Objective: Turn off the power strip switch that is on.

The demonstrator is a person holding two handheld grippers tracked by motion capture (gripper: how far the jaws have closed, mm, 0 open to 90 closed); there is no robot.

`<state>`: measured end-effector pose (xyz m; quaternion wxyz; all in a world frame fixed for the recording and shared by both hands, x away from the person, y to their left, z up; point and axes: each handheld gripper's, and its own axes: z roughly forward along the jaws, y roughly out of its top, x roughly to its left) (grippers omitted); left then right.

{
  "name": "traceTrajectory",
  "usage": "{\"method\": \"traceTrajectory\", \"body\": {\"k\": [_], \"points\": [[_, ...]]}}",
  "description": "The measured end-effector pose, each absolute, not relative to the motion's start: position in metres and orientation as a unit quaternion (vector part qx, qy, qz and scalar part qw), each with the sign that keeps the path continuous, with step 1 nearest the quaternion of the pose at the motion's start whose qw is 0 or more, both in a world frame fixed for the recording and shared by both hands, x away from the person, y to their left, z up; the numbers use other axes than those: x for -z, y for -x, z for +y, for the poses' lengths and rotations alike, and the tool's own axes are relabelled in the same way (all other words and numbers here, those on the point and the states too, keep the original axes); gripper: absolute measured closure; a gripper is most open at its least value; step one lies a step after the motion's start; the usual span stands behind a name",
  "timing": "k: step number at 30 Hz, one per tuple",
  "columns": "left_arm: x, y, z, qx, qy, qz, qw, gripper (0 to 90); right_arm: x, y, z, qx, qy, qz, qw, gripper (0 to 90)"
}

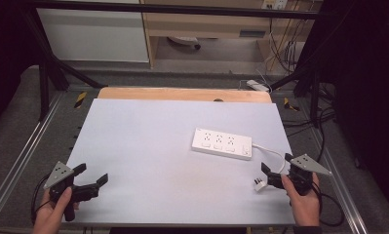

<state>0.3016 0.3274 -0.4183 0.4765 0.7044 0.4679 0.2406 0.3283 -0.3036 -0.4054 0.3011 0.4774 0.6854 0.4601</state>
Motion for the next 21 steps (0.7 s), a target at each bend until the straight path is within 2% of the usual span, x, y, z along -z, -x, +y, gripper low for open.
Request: {"method": "traceTrajectory", "body": {"k": [21], "points": [[0.419, -0.302, 0.326, -0.241, -0.709, 0.468, 0.47, 6.4, 0.375, -0.326, -0.301, -0.465, -0.481, 0.667, 0.328, 4.3]]}}
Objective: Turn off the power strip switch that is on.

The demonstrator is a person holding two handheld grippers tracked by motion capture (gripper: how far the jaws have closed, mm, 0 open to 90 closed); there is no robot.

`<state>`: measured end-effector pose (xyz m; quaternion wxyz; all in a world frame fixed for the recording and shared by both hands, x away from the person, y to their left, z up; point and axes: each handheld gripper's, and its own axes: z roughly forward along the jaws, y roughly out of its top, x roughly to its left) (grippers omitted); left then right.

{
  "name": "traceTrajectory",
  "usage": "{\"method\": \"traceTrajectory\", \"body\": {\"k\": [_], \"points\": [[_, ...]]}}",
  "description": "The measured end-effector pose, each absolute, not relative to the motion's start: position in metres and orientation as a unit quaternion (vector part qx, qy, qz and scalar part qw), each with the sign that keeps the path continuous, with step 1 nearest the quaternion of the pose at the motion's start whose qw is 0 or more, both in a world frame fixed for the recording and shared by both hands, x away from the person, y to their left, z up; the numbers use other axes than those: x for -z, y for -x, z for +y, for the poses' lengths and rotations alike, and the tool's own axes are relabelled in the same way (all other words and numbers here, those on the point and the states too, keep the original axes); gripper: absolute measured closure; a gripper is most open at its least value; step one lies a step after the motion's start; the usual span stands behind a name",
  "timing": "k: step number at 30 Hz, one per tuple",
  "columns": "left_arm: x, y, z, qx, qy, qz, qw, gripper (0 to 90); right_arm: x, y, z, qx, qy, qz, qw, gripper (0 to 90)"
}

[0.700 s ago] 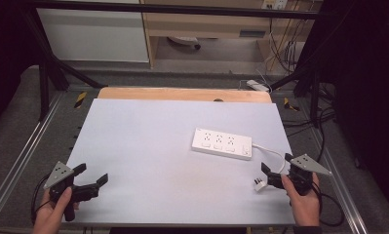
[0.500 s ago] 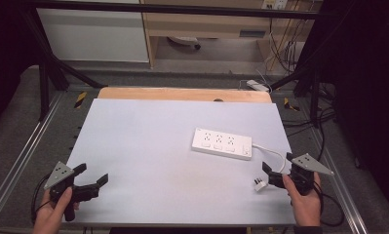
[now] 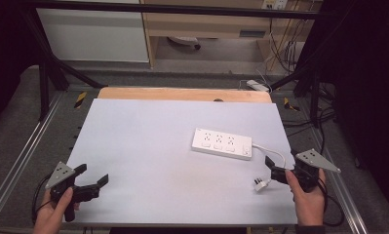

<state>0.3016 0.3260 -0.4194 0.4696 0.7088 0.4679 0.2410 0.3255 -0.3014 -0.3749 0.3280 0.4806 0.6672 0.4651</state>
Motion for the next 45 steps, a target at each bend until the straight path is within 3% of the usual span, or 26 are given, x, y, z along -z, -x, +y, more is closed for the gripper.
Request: {"method": "traceTrajectory", "body": {"k": [45], "points": [[0.42, -0.301, 0.324, -0.237, -0.714, 0.464, 0.468, 6.0, 0.348, -0.356, -0.279, -0.458, -0.475, 0.69, 0.299, 2.5]]}}
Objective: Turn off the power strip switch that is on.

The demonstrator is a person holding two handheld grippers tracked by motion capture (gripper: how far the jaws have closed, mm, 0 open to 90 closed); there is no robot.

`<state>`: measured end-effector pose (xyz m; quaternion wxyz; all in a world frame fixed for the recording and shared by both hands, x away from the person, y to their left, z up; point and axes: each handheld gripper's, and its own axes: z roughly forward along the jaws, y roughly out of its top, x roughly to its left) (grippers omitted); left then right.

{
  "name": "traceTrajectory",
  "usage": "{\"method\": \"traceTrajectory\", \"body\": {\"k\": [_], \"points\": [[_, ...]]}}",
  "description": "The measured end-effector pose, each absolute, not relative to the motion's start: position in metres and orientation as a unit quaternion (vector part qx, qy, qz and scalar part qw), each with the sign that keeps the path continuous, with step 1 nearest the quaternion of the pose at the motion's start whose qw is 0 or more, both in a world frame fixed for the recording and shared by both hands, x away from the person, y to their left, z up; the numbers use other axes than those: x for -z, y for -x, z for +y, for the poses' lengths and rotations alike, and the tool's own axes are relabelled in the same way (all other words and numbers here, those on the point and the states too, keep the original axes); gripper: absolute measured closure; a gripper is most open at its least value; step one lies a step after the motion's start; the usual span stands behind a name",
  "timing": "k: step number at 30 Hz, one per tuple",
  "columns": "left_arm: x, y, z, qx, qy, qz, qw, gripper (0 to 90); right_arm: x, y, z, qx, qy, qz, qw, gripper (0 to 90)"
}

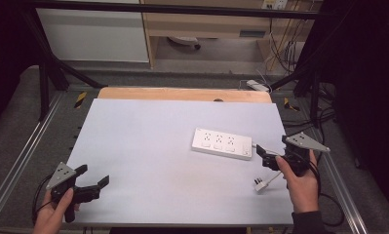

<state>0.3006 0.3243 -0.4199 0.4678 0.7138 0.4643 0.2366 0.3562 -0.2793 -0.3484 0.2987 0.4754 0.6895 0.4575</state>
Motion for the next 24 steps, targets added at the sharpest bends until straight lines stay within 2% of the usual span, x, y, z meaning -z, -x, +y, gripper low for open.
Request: {"method": "traceTrajectory", "body": {"k": [8, 24], "points": [[0.42, -0.301, 0.324, -0.237, -0.715, 0.464, 0.466, 6.0, 0.345, -0.361, -0.277, -0.464, -0.483, 0.692, 0.268, 3.1], [0.421, -0.301, 0.324, -0.234, -0.717, 0.463, 0.464, 6.1, 0.333, -0.375, -0.261, -0.471, -0.479, 0.691, 0.265, 5.5]]}}
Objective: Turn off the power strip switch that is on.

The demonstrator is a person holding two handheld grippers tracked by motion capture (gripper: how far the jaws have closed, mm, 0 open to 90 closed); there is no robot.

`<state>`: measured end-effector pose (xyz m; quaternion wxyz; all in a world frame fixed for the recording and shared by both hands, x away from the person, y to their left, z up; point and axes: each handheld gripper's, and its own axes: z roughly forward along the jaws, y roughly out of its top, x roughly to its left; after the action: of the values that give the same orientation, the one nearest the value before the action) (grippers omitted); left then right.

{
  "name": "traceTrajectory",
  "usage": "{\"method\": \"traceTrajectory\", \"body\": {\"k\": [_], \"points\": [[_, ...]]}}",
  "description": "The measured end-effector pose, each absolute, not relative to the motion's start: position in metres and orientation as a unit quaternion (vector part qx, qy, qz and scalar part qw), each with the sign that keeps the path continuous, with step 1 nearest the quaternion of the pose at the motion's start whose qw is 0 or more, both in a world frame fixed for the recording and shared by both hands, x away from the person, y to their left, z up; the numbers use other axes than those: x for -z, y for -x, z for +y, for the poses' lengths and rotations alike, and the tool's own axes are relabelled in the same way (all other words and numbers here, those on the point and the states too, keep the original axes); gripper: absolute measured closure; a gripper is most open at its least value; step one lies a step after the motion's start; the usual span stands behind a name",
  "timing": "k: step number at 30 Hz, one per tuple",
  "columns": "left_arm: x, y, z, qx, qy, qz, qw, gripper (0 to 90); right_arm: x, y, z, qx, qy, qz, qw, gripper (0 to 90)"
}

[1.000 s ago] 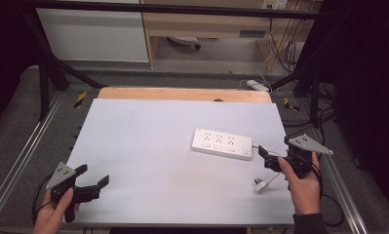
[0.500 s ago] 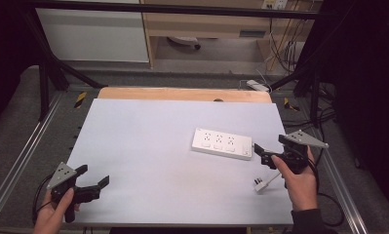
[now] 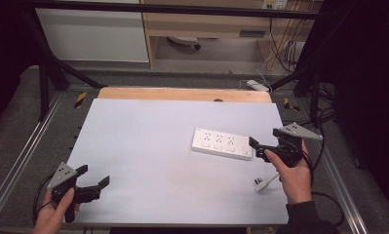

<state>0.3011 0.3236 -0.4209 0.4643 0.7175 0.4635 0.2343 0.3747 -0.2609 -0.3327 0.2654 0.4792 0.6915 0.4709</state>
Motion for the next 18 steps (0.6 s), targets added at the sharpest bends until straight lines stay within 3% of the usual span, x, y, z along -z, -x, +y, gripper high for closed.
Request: {"method": "traceTrajectory", "body": {"k": [18], "points": [[0.421, -0.301, 0.323, -0.234, -0.721, 0.461, 0.462, 6.1, 0.329, -0.39, -0.243, -0.471, -0.472, 0.699, 0.257, 8.0]]}}
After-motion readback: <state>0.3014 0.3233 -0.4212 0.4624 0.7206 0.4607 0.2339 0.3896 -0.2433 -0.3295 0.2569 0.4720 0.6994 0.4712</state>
